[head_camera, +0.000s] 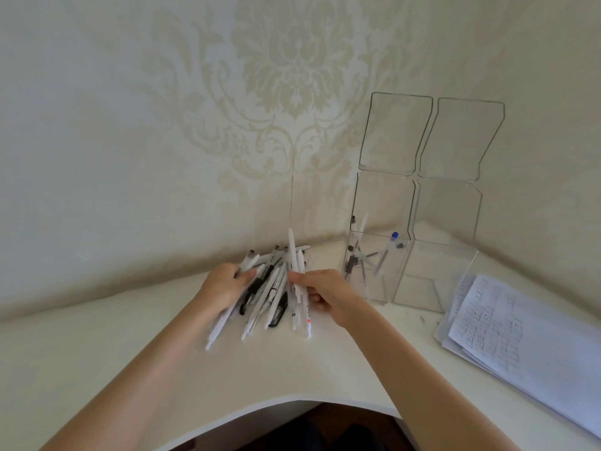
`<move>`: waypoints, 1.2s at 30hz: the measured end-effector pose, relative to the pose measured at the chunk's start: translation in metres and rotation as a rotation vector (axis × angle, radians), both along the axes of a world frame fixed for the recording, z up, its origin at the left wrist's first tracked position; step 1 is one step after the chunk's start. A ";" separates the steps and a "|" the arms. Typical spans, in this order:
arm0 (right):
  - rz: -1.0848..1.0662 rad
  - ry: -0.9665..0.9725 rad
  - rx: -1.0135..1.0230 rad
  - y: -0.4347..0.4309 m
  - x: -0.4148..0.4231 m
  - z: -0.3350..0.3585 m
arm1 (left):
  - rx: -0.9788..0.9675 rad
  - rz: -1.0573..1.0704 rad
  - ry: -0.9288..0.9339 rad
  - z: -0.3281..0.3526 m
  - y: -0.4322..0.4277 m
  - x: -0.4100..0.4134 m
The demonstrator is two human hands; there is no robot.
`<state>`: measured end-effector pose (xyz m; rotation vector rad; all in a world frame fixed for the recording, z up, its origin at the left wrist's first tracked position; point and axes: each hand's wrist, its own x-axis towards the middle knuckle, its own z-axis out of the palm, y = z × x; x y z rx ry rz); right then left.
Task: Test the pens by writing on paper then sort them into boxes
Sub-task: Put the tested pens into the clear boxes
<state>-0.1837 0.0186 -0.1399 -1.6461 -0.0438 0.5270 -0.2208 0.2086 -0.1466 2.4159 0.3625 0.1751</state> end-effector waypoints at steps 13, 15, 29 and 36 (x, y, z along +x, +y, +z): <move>0.049 -0.356 0.067 -0.022 -0.013 0.055 | -0.881 -0.073 -0.373 0.046 -0.013 0.001; 0.051 -0.421 0.075 -0.033 -0.015 0.071 | -0.952 -0.121 -0.432 0.061 -0.022 0.001; -0.406 -0.888 -0.280 -0.175 0.021 0.161 | -1.320 -0.466 -0.598 0.174 -0.165 0.052; -0.299 -0.790 -0.583 -0.205 0.035 0.136 | -1.347 -0.519 -0.538 0.177 -0.224 0.075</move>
